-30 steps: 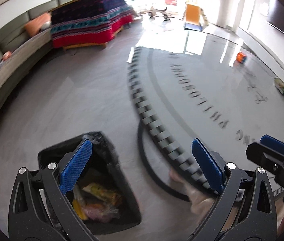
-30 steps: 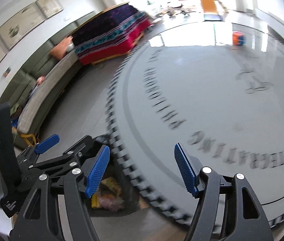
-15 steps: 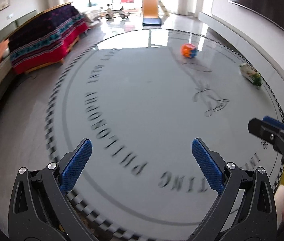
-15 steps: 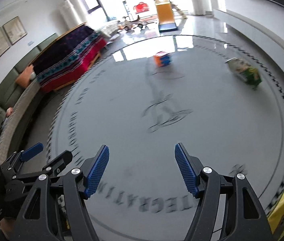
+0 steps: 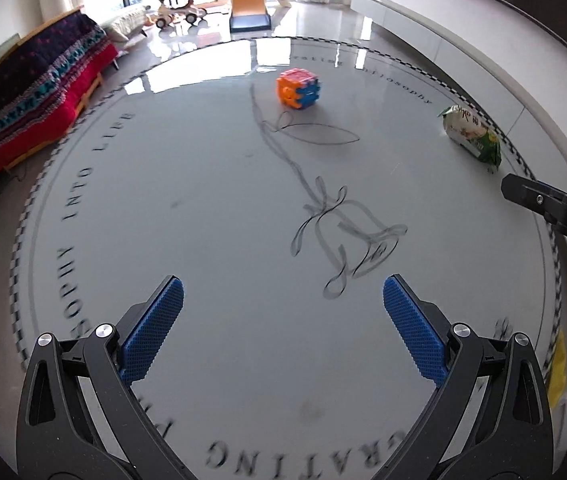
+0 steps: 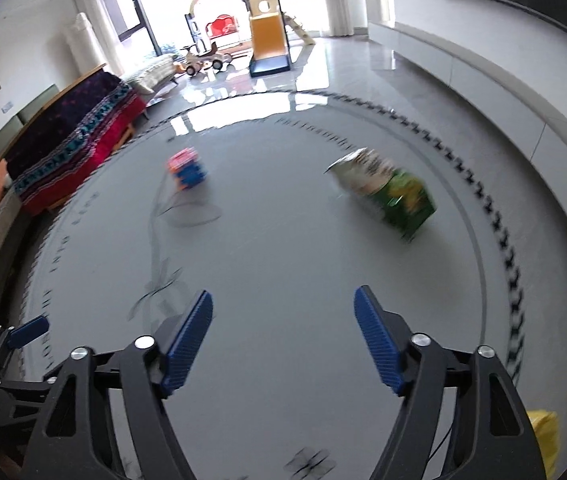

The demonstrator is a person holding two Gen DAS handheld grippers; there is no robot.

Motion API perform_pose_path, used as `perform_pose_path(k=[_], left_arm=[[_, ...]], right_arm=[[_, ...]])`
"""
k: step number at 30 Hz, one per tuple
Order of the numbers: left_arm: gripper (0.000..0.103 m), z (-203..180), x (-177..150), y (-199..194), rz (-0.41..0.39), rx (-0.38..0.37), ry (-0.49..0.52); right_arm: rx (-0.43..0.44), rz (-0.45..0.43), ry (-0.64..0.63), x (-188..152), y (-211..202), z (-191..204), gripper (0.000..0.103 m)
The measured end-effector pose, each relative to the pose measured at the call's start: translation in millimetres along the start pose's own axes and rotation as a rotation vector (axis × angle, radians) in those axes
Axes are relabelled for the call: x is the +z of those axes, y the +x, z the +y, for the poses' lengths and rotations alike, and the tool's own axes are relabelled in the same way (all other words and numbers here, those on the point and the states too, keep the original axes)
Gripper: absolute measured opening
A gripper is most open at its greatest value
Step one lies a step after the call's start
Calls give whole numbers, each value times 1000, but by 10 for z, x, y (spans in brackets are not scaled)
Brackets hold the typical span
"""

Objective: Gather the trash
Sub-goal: 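Move both open tools back over the table, then grasp the green snack bag with the right tool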

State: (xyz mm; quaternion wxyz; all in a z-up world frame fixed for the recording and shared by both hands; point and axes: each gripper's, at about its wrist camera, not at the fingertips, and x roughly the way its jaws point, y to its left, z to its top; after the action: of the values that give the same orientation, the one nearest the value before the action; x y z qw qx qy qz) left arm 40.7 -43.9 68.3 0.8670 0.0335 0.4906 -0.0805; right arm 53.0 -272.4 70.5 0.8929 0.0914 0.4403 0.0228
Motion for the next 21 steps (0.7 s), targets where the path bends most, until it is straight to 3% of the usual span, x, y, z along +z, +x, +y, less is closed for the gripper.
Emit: perform_pose_path(k=[11, 21], left_arm=[[97, -255, 550, 519, 52, -64, 6], [97, -231, 903, 861, 71, -60, -4]], right_arm=[[-119, 32, -133, 541, 571, -378, 83], [-205, 86, -230, 812, 1105, -589, 86]])
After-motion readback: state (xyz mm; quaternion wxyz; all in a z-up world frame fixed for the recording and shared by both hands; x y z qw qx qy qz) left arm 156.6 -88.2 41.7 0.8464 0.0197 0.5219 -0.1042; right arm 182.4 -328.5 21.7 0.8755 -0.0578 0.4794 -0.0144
